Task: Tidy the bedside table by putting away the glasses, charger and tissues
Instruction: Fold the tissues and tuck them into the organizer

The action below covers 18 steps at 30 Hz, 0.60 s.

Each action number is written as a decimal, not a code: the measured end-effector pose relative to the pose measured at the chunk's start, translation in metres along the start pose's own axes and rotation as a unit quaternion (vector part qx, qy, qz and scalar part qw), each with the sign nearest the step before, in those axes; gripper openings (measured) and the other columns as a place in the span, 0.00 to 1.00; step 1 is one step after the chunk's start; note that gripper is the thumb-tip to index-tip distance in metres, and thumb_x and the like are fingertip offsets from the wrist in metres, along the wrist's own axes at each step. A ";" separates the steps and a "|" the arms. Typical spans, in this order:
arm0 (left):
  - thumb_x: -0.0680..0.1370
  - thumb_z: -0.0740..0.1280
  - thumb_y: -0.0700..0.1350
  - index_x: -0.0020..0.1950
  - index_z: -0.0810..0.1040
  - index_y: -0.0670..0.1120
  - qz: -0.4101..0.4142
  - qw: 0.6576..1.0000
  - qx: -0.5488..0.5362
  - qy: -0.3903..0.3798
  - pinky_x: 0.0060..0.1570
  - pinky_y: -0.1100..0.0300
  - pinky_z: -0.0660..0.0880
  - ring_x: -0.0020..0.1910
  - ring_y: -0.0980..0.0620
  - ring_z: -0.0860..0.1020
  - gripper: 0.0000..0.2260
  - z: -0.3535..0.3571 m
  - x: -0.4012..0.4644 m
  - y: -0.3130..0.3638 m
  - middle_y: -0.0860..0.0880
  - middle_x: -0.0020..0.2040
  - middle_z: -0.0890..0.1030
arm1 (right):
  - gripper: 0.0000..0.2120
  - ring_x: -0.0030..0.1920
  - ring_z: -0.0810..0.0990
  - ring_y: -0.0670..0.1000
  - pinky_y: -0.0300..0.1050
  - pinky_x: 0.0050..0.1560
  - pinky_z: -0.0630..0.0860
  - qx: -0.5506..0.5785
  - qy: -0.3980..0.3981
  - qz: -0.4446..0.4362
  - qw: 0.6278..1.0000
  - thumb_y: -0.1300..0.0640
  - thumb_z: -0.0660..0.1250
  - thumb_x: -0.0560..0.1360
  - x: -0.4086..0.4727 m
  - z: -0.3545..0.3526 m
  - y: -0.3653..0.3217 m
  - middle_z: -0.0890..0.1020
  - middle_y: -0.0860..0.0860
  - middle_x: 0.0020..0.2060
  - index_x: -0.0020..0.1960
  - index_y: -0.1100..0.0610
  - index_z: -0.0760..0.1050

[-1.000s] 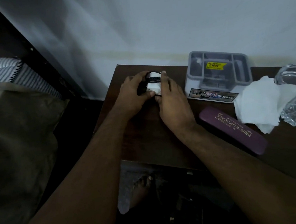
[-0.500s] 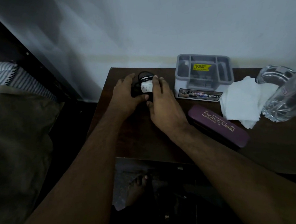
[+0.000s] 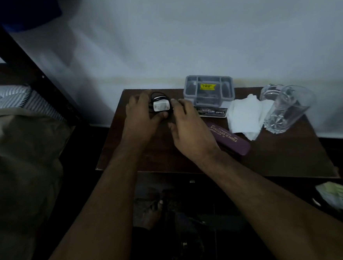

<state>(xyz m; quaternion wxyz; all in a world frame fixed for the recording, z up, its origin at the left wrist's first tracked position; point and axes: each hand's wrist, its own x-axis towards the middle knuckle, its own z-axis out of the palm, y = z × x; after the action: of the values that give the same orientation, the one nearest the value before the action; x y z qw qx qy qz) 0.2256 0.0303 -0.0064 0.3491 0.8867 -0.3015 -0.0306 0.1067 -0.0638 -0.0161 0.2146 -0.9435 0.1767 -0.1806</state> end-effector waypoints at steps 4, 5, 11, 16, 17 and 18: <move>0.75 0.75 0.44 0.73 0.72 0.44 0.017 0.997 -0.076 0.030 0.68 0.51 0.69 0.68 0.41 0.71 0.28 -0.001 -0.045 0.027 0.40 0.67 0.75 | 0.25 0.70 0.71 0.59 0.55 0.66 0.75 -0.002 0.037 0.030 0.999 0.56 0.63 0.81 -0.036 -0.036 0.002 0.68 0.58 0.71 0.76 0.59 0.65; 0.75 0.75 0.43 0.72 0.73 0.44 0.013 0.995 -0.091 0.034 0.67 0.52 0.70 0.67 0.41 0.73 0.26 0.002 -0.057 0.035 0.40 0.66 0.75 | 0.23 0.69 0.72 0.60 0.56 0.65 0.75 0.006 0.053 0.045 0.998 0.56 0.64 0.81 -0.045 -0.045 0.004 0.70 0.58 0.69 0.74 0.58 0.67; 0.75 0.75 0.44 0.72 0.73 0.45 0.043 0.995 -0.094 -0.013 0.66 0.47 0.73 0.66 0.41 0.75 0.26 0.030 -0.095 0.080 0.41 0.66 0.75 | 0.17 0.63 0.76 0.61 0.57 0.60 0.77 0.035 0.082 0.169 0.982 0.56 0.66 0.80 -0.091 -0.086 0.037 0.72 0.58 0.62 0.68 0.57 0.74; 0.76 0.75 0.46 0.73 0.73 0.46 0.050 0.995 -0.070 -0.056 0.66 0.45 0.73 0.67 0.42 0.74 0.26 0.048 -0.086 0.088 0.42 0.65 0.75 | 0.20 0.65 0.75 0.61 0.55 0.63 0.75 0.020 0.008 0.225 0.974 0.55 0.67 0.79 -0.099 -0.091 0.069 0.73 0.59 0.64 0.71 0.57 0.73; 0.76 0.75 0.46 0.72 0.74 0.46 0.047 0.994 -0.074 -0.061 0.66 0.46 0.74 0.66 0.42 0.75 0.26 0.051 -0.082 0.089 0.42 0.65 0.75 | 0.21 0.65 0.75 0.61 0.56 0.64 0.75 0.016 -0.006 0.230 0.973 0.55 0.67 0.79 -0.096 -0.091 0.075 0.73 0.59 0.64 0.71 0.57 0.72; 0.75 0.75 0.45 0.71 0.75 0.46 0.046 0.994 -0.075 -0.067 0.65 0.46 0.74 0.65 0.43 0.76 0.25 0.055 -0.078 0.090 0.43 0.63 0.75 | 0.21 0.65 0.75 0.61 0.56 0.64 0.75 0.011 -0.019 0.235 0.972 0.54 0.68 0.79 -0.093 -0.091 0.081 0.73 0.59 0.64 0.71 0.58 0.72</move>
<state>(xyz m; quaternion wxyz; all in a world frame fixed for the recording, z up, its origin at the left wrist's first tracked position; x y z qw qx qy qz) 0.1013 -0.0111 -0.0032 0.3948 0.8392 -0.3613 -0.0968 -0.0331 -0.1253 -0.0025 0.2649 -0.8763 0.3873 -0.1095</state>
